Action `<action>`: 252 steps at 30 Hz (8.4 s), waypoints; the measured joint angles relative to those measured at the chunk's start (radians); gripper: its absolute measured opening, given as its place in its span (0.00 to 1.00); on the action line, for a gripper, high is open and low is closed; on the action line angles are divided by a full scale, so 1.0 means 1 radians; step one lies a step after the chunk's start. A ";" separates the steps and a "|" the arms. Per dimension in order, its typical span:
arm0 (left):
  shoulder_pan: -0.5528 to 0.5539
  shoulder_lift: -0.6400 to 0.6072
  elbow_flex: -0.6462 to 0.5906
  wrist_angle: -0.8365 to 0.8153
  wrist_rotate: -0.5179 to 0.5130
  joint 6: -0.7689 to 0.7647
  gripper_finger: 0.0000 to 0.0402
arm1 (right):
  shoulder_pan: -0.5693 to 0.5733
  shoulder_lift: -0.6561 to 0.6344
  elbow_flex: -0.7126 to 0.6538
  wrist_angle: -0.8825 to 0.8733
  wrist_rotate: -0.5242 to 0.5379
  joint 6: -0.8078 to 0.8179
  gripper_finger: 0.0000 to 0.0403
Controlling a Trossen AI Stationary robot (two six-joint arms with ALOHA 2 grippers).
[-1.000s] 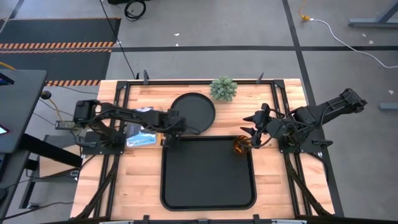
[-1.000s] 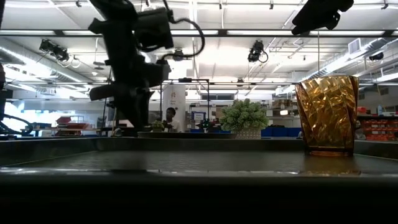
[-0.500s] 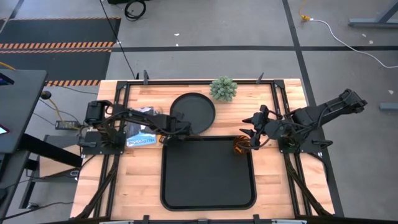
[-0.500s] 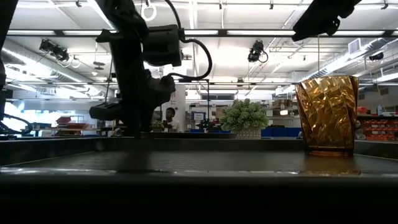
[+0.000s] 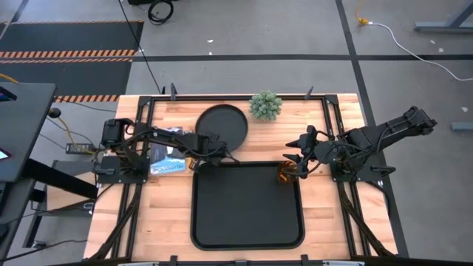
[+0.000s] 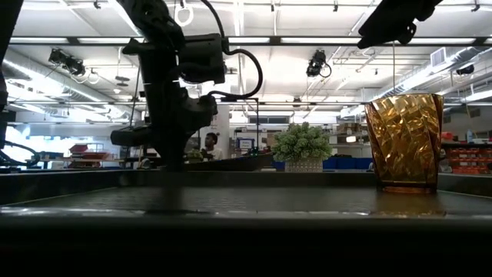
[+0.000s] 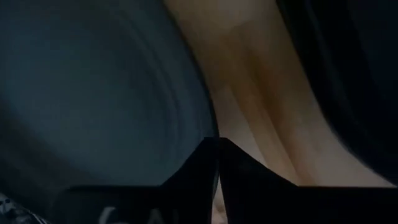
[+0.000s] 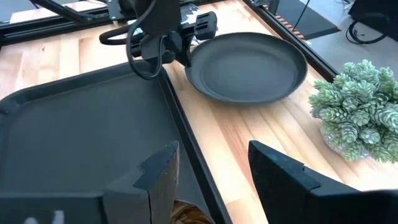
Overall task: Pick and place plate/cup/fork/spoon on tray
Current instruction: Put the black plate on the black serving tray to the bottom left of the orange glass, then put the orange fork on the black serving tray to the left of the black plate
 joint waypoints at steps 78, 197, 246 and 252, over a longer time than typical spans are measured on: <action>-0.540 0.148 0.315 0.127 0.133 0.596 0.03 | 0.000 -0.129 0.026 -0.005 -0.002 -0.002 0.49; -0.104 -0.333 -0.057 -0.169 -0.219 -1.518 0.35 | -0.196 -0.147 -0.161 0.511 -0.033 -0.741 0.49; 0.262 -0.259 -0.275 0.180 -0.033 -1.511 0.31 | -0.197 -0.164 -0.161 0.527 -0.166 -0.684 0.49; 0.292 -0.227 -0.276 0.214 -0.022 -1.481 0.31 | -0.197 -0.164 -0.161 0.526 -0.166 -0.684 0.49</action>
